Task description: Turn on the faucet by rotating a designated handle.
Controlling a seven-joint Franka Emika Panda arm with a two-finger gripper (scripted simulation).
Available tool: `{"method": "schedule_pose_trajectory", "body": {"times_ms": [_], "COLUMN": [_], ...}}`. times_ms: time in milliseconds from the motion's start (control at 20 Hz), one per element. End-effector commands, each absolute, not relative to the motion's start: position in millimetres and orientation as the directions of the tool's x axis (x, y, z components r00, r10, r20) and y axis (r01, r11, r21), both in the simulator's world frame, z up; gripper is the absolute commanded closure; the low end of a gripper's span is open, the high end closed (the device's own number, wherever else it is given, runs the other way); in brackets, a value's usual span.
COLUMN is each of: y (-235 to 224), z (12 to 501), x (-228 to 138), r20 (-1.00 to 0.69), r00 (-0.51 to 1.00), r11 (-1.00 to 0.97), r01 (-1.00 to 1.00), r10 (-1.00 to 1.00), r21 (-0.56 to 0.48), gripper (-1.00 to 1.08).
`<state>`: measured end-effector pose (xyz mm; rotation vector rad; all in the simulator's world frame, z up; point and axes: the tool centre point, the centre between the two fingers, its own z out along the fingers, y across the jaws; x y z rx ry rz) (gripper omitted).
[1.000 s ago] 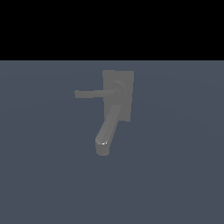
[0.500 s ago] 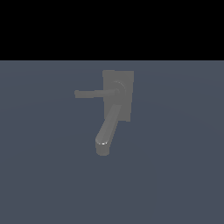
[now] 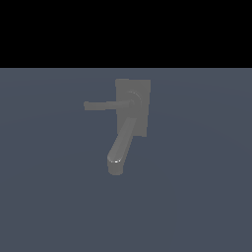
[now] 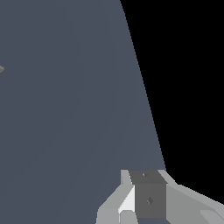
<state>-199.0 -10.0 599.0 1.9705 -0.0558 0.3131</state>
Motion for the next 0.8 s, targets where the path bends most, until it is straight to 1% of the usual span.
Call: {"method": "schedule_pose_trajectory", "body": {"times_ms": [0, 400, 750], "y": [-9.9, -1.8, 17.4], "z": [599.1, 605.8, 615.6], "x": [-199.0, -191.7, -175.3], "r20": [0.244, 0.237, 0.206], "r00": [0.964, 0.962, 0.958], "r11": [-0.411, -0.335, -0.179], "r01": [-0.182, -0.181, -0.171], "r10": [0.104, 0.136, 0.202], "r21": [0.893, 0.925, 0.969], "gripper": [1.08, 1.08, 1.08]}}
